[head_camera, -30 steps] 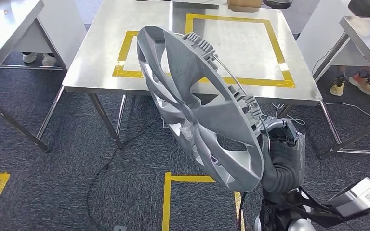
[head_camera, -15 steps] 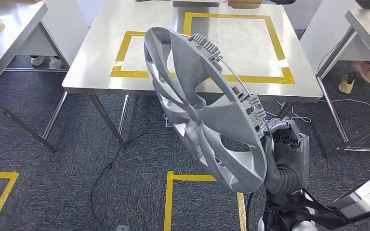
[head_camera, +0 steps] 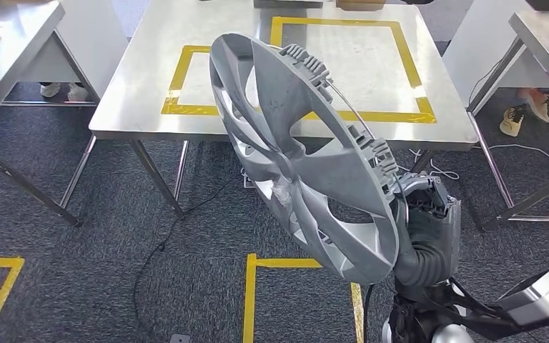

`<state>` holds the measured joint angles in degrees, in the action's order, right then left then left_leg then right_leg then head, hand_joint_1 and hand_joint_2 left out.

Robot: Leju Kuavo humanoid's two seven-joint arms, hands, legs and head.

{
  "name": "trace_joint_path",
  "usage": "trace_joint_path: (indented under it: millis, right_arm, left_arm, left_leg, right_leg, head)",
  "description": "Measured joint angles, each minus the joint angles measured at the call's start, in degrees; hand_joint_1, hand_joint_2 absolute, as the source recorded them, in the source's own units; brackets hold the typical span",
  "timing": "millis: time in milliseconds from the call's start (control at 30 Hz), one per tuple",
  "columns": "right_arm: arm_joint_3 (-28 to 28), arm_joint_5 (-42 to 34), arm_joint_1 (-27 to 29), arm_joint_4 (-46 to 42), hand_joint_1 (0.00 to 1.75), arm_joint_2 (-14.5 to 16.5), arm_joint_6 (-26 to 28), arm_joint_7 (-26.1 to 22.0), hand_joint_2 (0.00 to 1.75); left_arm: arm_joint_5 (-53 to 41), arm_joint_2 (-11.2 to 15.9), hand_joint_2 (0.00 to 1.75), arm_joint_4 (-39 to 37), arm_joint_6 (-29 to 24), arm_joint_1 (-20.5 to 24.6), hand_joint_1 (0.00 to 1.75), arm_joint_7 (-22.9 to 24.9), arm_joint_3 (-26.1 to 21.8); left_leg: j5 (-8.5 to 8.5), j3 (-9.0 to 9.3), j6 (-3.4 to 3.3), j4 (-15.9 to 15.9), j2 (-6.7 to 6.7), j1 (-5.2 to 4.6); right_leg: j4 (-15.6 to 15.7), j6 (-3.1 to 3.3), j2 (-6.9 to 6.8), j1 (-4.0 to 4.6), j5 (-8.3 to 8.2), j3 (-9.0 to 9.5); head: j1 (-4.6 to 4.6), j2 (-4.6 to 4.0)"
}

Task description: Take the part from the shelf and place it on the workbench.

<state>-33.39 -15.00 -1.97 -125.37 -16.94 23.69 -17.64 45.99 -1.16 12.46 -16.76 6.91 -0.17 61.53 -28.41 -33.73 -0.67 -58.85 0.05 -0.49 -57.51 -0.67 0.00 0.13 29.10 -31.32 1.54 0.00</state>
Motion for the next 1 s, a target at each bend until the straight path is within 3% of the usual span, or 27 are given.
trace_joint_path:
  millis: [1000]
  right_arm:
    - [0.20, -0.58, -0.01, 0.11, 1.75, 0.00, -0.89, -0.61, 1.75]
  left_arm:
    - [-0.46, 0.17, 1.75, 0.00, 0.02, 0.01, 0.00, 0.75, 0.02]
  left_leg:
    - [-0.04, -0.02, -0.07, 0.00, -0.06, -0.15]
  right_leg:
    - [0.23, -0.08, -0.01, -0.14, -0.04, 0.10]
  head:
    - [0.11, 0.00]
